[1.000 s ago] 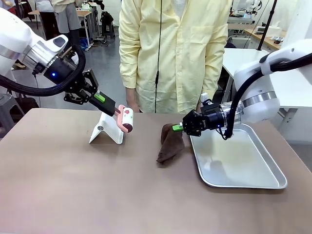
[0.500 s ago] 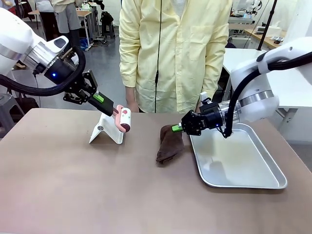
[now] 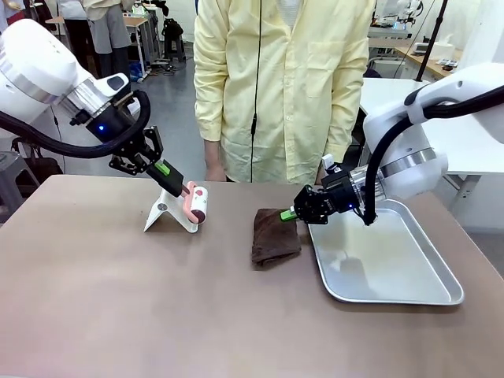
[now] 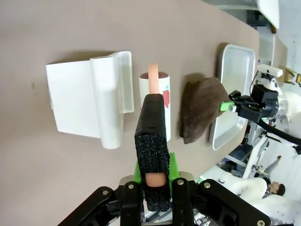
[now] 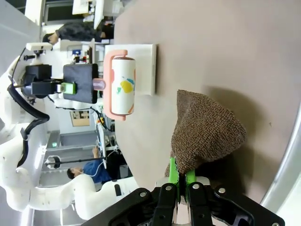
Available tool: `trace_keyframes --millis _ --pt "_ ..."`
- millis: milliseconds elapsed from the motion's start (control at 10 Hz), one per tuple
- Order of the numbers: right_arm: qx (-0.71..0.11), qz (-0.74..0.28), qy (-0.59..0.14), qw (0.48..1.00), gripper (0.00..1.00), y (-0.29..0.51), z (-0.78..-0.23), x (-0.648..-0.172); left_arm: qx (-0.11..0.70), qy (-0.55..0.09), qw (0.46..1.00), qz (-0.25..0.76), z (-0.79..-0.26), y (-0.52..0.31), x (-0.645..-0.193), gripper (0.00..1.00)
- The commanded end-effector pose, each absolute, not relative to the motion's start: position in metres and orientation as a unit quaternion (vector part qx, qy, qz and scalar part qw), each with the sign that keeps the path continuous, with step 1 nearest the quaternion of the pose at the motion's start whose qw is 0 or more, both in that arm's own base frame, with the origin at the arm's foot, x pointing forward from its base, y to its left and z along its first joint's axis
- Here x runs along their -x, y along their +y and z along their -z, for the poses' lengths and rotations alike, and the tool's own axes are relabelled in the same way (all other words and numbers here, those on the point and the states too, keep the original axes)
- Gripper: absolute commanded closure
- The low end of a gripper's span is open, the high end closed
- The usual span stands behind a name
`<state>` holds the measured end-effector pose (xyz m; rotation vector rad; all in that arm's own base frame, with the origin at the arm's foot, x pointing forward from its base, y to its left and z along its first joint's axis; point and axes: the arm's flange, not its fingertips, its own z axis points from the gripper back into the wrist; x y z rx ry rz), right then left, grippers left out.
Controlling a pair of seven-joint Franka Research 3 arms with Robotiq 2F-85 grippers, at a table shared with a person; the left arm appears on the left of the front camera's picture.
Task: Clean the surface of the table.
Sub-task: Return the Lint Roller and towel to their original positions.
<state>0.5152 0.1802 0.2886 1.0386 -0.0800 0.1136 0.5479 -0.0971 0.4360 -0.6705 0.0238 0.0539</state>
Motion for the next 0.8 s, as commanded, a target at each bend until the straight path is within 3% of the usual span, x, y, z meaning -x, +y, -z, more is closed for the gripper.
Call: trace_keyframes --millis 0,700 --pt "-0.511 -0.050 -0.028 0.858 0.94 0.180 -0.294 -0.525 0.308 0.000 0.950 -0.049 -0.446 -0.102 -0.558 0.78" --pt "-0.544 -0.053 0.013 0.837 0.94 0.180 -0.280 -0.535 0.243 0.013 0.969 -0.046 -0.421 -0.118 -0.581 0.78"
